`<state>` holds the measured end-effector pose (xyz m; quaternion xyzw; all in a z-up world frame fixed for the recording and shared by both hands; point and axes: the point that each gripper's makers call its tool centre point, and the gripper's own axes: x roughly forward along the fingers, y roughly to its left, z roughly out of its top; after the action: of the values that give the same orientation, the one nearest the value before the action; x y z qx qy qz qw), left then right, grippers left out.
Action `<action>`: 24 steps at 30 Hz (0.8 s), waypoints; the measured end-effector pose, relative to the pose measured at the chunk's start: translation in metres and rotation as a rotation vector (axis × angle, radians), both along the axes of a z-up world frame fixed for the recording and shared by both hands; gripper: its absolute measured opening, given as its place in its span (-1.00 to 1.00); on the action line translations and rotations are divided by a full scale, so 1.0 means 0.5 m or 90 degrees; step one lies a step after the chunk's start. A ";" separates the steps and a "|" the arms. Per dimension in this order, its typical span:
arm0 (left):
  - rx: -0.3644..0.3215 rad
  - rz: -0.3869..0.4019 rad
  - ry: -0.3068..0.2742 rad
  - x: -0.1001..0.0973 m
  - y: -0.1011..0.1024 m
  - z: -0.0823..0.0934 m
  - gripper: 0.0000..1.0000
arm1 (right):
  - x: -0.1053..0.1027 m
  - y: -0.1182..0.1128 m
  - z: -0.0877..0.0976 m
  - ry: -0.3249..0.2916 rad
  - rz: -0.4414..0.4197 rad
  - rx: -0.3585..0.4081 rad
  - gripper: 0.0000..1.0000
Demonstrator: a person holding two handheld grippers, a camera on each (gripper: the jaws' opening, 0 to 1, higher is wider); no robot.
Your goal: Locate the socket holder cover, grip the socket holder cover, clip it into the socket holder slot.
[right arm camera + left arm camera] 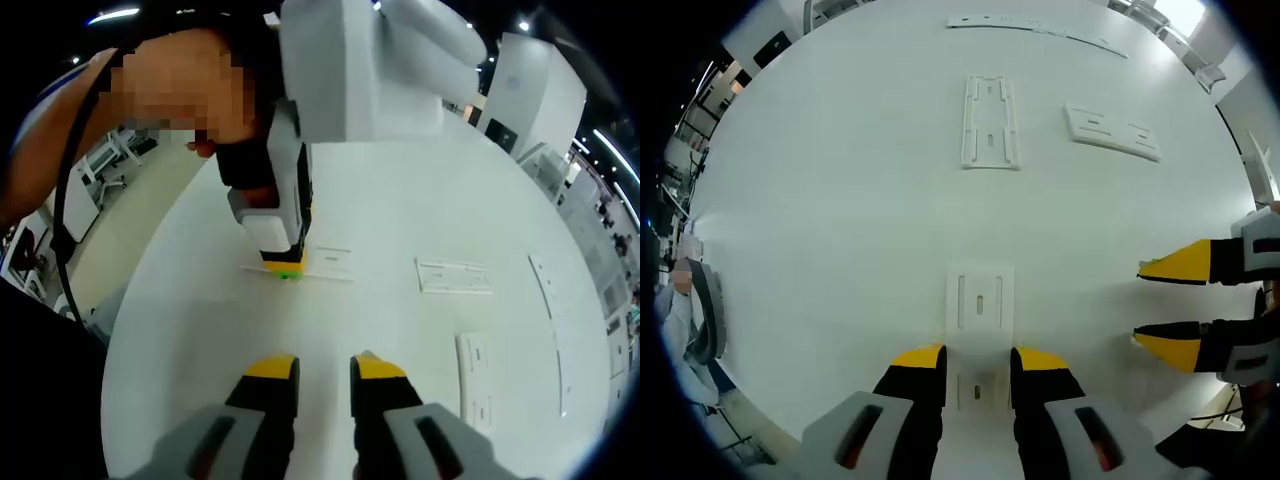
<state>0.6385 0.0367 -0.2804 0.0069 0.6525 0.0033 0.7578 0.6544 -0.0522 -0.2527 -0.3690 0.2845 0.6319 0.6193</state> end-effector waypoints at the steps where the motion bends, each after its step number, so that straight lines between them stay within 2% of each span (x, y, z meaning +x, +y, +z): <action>1: 0.001 0.002 -0.001 0.000 0.000 0.000 -0.48 | -0.001 -0.001 -0.001 0.000 0.000 0.000 -0.56; 6: 0.006 0.002 0.001 0.003 0.001 0.001 -0.48 | -0.001 -0.001 -0.002 0.001 0.003 -0.003 -0.56; 9: 0.014 -0.001 0.024 -0.006 -0.006 0.001 -0.48 | 0.003 0.001 -0.001 0.002 0.004 -0.003 -0.57; 24: 0.011 0.010 -0.007 0.010 -0.002 0.020 -0.48 | 0.021 -0.004 0.000 0.011 -0.004 -0.006 -0.56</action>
<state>0.6437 0.0359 -0.2702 0.0085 0.6483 0.0150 0.7612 0.6651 -0.0541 -0.2529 -0.3657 0.2937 0.6316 0.6173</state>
